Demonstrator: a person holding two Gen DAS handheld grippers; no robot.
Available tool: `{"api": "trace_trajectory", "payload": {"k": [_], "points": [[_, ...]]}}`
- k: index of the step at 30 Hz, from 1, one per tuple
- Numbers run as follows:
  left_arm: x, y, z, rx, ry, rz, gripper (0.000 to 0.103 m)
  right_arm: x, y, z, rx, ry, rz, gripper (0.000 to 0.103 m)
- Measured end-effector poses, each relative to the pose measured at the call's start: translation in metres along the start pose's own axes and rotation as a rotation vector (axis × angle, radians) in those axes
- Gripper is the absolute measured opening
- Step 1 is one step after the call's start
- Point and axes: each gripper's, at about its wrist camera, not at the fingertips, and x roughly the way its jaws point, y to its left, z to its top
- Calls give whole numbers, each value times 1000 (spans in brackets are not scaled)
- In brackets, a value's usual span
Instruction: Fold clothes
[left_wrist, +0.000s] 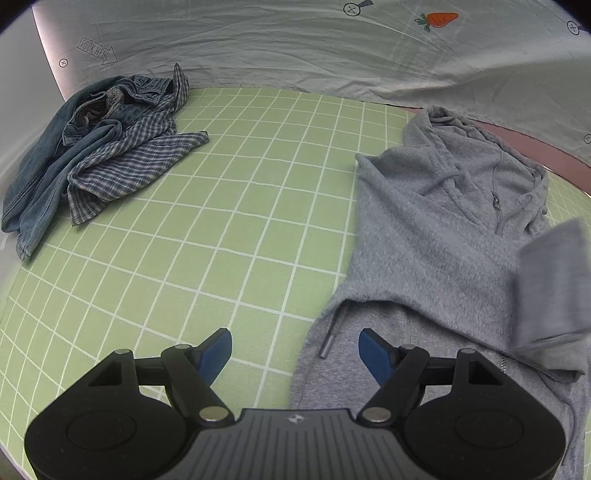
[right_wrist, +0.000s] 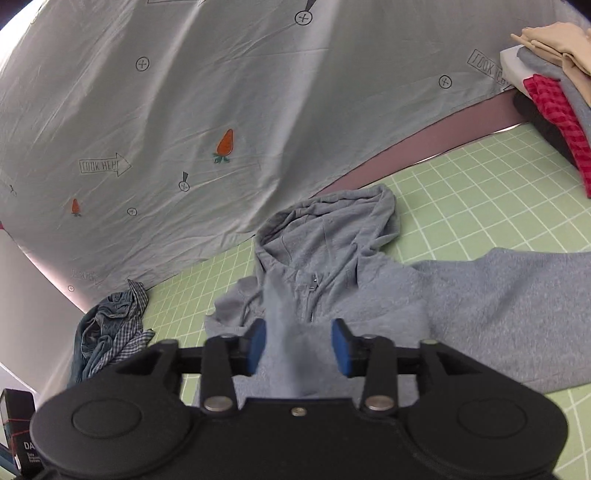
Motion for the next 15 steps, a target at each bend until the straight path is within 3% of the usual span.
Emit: {"api": "trace_trajectory", "payload": {"k": [1, 3, 5, 9, 15], "points": [[-2, -2, -1, 2, -4, 0, 76, -1, 2, -3, -21, 12, -29, 61], [-5, -5, -2, 6, -13, 0, 76, -5, -5, -10, -57, 24, -118, 63], [-8, -8, -4, 10, -22, 1, 76, -11, -20, -15, -53, 38, -195, 73], [-8, -27, -2, 48, -40, -13, 76, -27, -61, -21, -25, 42, -321, 80], [10, -65, 9, 134, -33, -54, 75, -46, -110, -21, 48, 18, -437, 92]]}}
